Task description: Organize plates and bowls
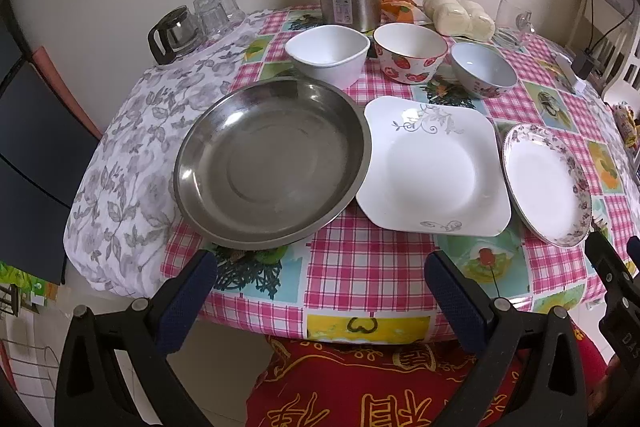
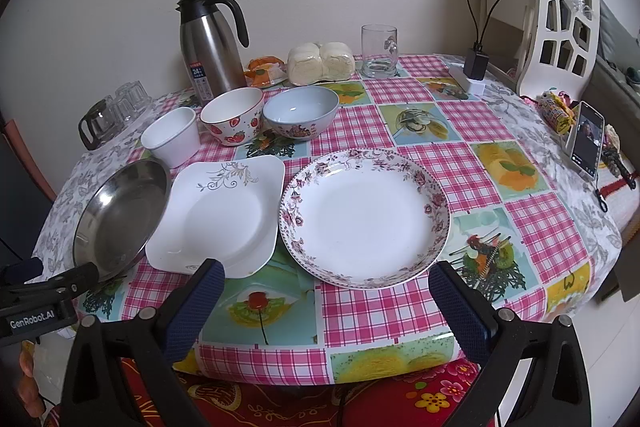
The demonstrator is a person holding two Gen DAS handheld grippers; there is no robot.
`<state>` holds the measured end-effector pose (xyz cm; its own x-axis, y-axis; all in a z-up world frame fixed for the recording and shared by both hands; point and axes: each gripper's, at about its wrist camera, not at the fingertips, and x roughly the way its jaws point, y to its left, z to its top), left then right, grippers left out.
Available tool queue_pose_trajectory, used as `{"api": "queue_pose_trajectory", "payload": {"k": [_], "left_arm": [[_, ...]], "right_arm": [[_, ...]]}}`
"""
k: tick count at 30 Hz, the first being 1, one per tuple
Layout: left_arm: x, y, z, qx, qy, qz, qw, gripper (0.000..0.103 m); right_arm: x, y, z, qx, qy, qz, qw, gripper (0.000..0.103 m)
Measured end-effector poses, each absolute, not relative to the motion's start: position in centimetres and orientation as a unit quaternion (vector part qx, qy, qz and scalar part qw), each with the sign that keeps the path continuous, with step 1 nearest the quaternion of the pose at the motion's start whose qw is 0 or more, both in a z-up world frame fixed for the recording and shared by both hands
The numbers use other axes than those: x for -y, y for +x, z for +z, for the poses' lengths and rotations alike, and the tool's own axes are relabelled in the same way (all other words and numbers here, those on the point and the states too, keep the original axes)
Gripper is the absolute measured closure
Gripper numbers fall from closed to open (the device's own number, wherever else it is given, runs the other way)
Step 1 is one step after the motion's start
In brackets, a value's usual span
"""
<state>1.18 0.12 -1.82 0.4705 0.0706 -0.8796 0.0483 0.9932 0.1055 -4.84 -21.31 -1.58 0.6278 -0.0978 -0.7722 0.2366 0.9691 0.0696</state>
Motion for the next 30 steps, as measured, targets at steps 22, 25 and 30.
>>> {"api": "queue_pose_trajectory", "payload": {"k": [22, 25, 30], "left_arm": [[0.18, 1.14, -1.68, -0.512, 0.067, 0.012, 0.856, 0.000], [0.20, 1.13, -1.68, -0.511, 0.066, 0.012, 0.857, 0.000], [0.15, 1.20, -1.62, -0.511, 0.066, 0.011, 0.857, 0.000]], "right_arm": [[20.86, -4.83, -2.01, -0.423, 0.081, -0.092, 0.898, 0.000], [20.97, -4.81, -1.92, -0.423, 0.081, -0.092, 0.898, 0.000], [20.84, -4.85, -1.99, -0.424, 0.079, -0.092, 0.898, 0.000]]}}
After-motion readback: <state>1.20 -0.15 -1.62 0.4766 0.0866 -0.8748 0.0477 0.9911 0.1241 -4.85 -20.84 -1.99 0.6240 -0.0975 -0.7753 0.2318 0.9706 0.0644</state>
